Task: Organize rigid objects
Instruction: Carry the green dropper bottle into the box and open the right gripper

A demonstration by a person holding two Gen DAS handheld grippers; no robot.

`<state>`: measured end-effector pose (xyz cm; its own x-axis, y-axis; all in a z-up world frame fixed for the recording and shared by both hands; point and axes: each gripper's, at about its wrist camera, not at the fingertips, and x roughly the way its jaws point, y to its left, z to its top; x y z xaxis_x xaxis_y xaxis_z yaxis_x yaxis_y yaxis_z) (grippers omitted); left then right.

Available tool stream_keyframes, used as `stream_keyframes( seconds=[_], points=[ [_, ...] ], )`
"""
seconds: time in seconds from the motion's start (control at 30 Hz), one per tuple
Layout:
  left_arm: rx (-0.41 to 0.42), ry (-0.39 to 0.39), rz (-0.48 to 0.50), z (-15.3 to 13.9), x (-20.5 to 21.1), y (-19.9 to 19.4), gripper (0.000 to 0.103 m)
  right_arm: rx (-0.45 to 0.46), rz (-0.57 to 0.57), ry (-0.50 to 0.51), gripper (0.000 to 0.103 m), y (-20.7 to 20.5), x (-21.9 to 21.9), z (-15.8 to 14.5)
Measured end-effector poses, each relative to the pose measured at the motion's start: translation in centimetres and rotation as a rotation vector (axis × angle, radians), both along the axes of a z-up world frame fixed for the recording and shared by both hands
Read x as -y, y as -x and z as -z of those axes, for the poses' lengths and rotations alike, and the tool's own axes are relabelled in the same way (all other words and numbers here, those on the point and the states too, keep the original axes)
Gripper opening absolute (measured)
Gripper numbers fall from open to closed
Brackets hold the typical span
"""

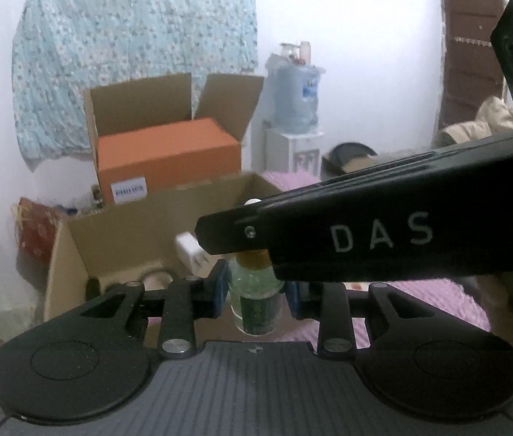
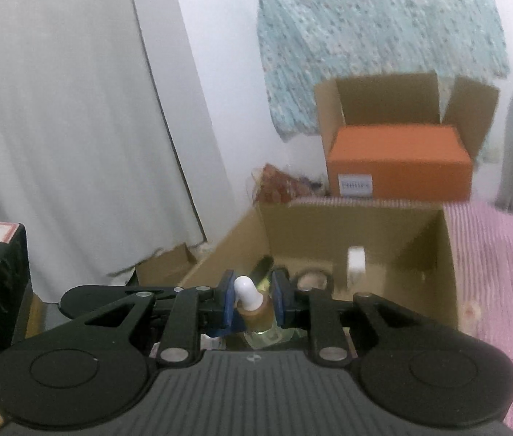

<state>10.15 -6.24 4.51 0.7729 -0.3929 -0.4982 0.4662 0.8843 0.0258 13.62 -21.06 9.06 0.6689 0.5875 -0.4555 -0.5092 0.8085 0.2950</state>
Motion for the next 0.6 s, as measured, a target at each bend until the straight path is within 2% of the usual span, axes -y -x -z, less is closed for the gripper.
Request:
stream_keyframes(
  seconds=[0.1,0.27,0.4,0.6],
  points=[
    [-0.011,0.022,-0.008,-0.7,-0.2,-2.1,0.031,0.012,-0.016,-0.002,0.023,-2.0,-0.1,-1.0],
    [-0.112,0.051,-0.025,-0.5,-0.2,-6.7,0.031,-0.047,-0.042,-0.009,0.023,-7.0,-0.2,-0.7],
    [-0.215,0.036,-0.048,1.2,0.0,-10.4,0.031,-0.142,-0.054,-0.012,0.023,-11.5,-0.4,1.5],
    [-0.338,0.012,-0.095,4.2,0.0,-14.4,0.032,-0.283,-0.054,-0.035,0.023,-15.8,-0.9,5.7]
  ],
)
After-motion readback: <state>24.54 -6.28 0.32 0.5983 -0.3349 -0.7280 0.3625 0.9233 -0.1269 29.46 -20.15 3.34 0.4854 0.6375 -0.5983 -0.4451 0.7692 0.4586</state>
